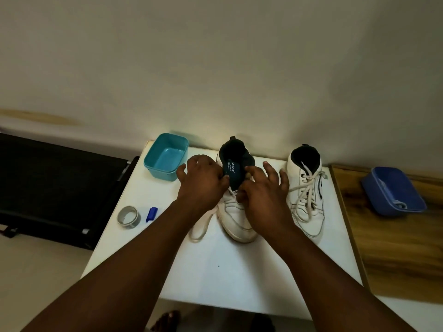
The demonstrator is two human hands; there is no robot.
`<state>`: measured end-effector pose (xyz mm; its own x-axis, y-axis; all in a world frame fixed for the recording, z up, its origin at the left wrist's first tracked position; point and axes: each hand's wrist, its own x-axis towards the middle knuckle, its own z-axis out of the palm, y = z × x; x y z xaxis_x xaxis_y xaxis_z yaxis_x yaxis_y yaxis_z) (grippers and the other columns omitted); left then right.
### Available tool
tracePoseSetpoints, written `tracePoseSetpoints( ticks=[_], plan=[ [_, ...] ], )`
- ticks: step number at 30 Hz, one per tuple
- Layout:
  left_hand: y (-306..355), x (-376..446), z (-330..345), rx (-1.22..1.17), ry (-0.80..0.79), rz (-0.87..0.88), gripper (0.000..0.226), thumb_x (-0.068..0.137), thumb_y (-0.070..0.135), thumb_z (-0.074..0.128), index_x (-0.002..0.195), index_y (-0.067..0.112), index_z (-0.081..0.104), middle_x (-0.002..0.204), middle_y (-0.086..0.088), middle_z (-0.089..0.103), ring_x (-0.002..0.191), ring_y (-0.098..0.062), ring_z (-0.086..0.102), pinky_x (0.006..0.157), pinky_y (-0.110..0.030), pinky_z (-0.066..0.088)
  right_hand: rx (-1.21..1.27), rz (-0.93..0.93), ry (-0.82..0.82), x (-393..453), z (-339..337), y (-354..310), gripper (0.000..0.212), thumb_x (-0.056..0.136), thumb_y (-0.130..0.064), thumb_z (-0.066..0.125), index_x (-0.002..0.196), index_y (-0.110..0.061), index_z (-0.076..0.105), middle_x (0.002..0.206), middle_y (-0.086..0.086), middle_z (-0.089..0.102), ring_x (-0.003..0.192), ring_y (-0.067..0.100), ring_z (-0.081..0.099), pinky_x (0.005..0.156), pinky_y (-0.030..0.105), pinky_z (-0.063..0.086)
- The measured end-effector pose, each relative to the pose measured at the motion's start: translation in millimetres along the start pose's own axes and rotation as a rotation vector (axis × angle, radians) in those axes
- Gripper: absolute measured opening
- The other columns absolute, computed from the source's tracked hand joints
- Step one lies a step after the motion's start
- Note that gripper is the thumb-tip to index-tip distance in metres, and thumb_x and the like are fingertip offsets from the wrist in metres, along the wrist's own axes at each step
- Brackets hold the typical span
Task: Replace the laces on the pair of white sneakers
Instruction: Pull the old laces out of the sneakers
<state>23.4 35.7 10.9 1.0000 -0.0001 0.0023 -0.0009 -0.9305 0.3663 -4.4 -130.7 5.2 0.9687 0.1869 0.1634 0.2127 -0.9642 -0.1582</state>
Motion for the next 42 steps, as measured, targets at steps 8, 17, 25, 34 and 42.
tracePoseSetpoints(
  ticks=[8, 17, 25, 34, 42],
  plan=[
    [-1.3, 3.6, -4.7, 0.068, 0.011, -0.008, 0.036, 0.099, 0.049, 0.048, 0.116, 0.026, 0.070, 0.143, -0.001, 0.046, 0.144, -0.028, 0.026, 0.117, -0.058, 0.019, -0.105, 0.386, 0.293, -4.6, -24.5, 36.1, 0.021, 0.082, -0.005, 0.070, 0.099, -0.018, 0.068, 0.139, 0.018, 0.049, 0.135, 0.044, 0.040, 0.113, 0.063, 0.028],
    [-2.5, 1.9, -6.1, 0.026, 0.018, -0.005, 0.034, 0.099, 0.049, 0.049, 0.115, 0.027, 0.070, 0.140, 0.000, 0.048, 0.142, -0.026, 0.030, 0.116, -0.056, 0.021, -0.024, -0.059, 0.099, -3.4, 9.2, -11.6, 0.009, 0.087, -0.023, 0.071, 0.093, -0.030, 0.073, 0.152, 0.006, 0.050, 0.150, 0.042, 0.028, 0.120, 0.056, 0.005],
    [-2.3, 3.3, -8.2, 0.061, 0.011, -0.027, 0.035, 0.100, 0.049, 0.048, 0.117, 0.029, 0.070, 0.143, -0.002, 0.048, 0.142, -0.028, 0.032, 0.117, -0.058, 0.021, 0.039, -0.040, 0.108, 2.9, -8.8, 11.0, 0.016, 0.088, -0.026, 0.073, 0.102, -0.033, 0.072, 0.158, 0.006, 0.042, 0.154, 0.038, 0.014, 0.122, 0.057, 0.005],
    [-0.6, 2.7, -8.2, 0.152, 0.054, 0.021, 0.036, 0.100, 0.048, 0.046, 0.118, 0.029, 0.070, 0.143, -0.001, 0.050, 0.146, -0.028, 0.026, 0.117, -0.060, 0.015, -0.073, 0.129, 0.148, 1.2, -16.4, 13.7, 0.015, 0.085, -0.025, 0.064, 0.095, -0.029, 0.074, 0.146, 0.002, 0.053, 0.148, 0.034, 0.032, 0.119, 0.063, 0.006],
    [3.7, 1.6, -6.9, 0.077, 0.035, 0.005, 0.034, 0.100, 0.046, 0.047, 0.117, 0.028, 0.070, 0.144, -0.002, 0.049, 0.148, -0.028, 0.024, 0.118, -0.060, 0.013, 0.016, 0.057, 0.116, -5.6, -10.6, 8.5, 0.030, 0.086, -0.029, 0.071, 0.116, -0.032, 0.070, 0.158, 0.013, 0.038, 0.152, 0.042, 0.020, 0.120, 0.063, 0.012]
  ],
)
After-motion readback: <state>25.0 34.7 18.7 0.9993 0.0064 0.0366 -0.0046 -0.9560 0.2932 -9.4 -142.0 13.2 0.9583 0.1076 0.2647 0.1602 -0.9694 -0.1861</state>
